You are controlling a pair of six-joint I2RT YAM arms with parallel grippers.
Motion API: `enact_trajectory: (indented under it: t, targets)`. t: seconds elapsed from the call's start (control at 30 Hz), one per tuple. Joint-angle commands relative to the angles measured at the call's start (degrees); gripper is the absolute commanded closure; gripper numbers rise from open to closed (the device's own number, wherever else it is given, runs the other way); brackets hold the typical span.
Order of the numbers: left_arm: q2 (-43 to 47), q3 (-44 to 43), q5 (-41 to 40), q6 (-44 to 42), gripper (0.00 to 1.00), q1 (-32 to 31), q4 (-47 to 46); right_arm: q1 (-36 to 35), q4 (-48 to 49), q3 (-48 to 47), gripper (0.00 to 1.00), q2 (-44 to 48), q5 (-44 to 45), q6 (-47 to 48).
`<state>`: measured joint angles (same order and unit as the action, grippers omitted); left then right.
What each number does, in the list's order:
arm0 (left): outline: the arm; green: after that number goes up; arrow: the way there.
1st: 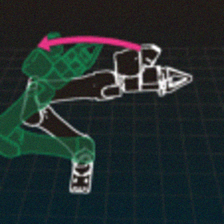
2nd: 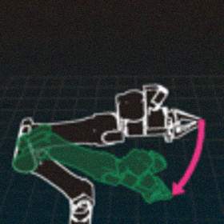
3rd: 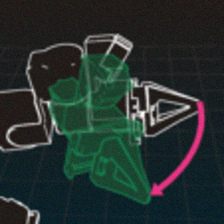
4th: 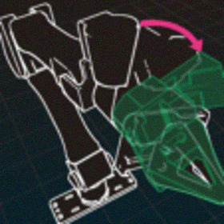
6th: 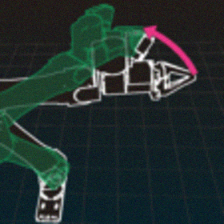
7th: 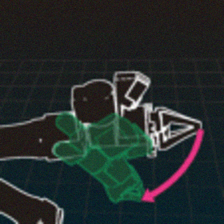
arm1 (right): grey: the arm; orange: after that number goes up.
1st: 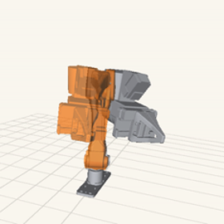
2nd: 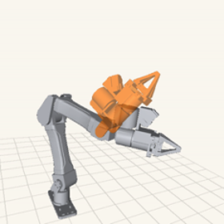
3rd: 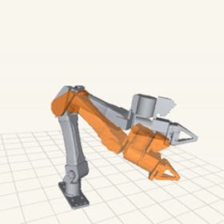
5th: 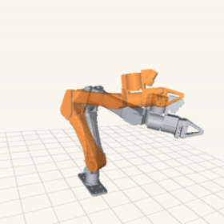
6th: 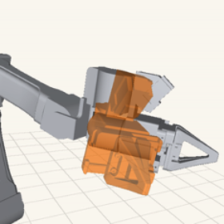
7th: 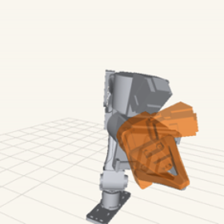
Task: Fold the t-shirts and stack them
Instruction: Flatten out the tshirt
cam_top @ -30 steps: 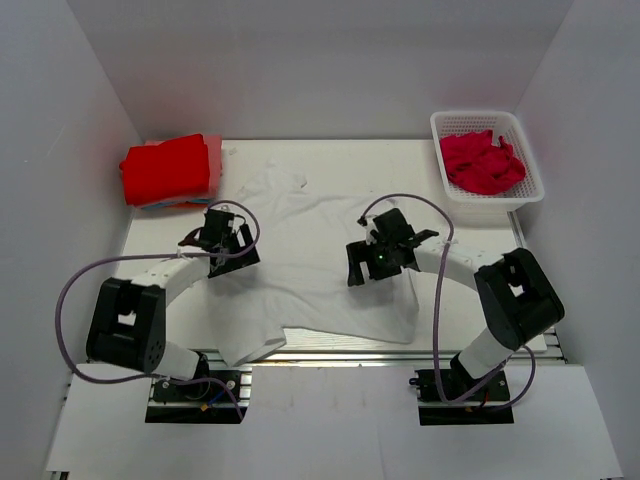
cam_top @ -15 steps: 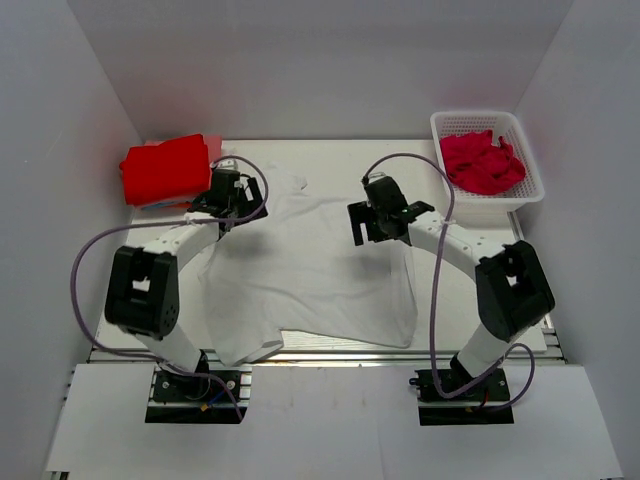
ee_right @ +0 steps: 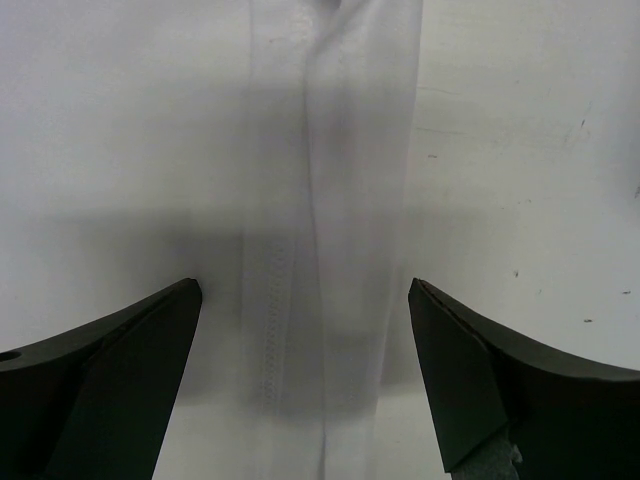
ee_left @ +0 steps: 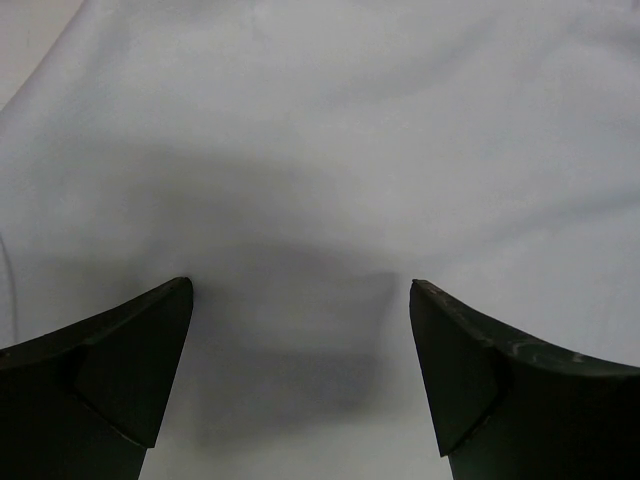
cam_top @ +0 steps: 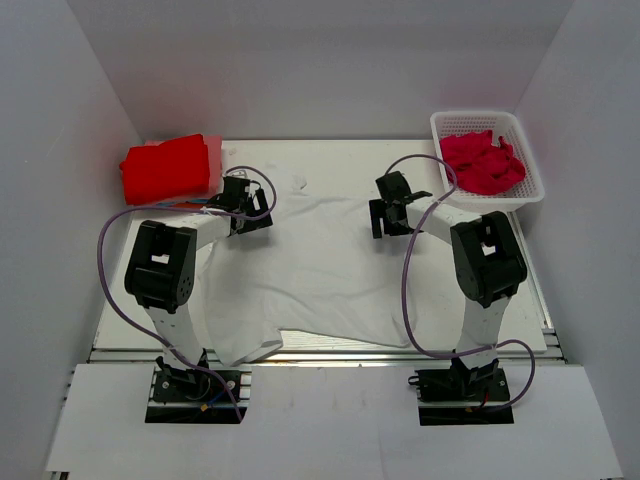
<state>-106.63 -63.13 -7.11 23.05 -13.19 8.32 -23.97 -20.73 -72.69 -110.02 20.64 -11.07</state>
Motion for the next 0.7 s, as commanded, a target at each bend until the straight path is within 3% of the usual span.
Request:
enact_trajectory:
  t: [0.0,0.23,0.67]
  targets:
    - [-0.3,1.4,-2.5,0.0,0.00,0.6,1.9,1.6,0.6,0.3,0.10,-1.2,0.2,-0.3]
    - [-0.9,2.5,-7.6,0.0,0.00,1.1,4.3,6.8,1.1,5.2,0.10,1.6,0.7,-1.6]
    - [-1.4,3.0,-8.0,-1.2,0.00,1.7,3.3,16.9,1.7,10.6,0.10,9.3,-3.0,-1.1]
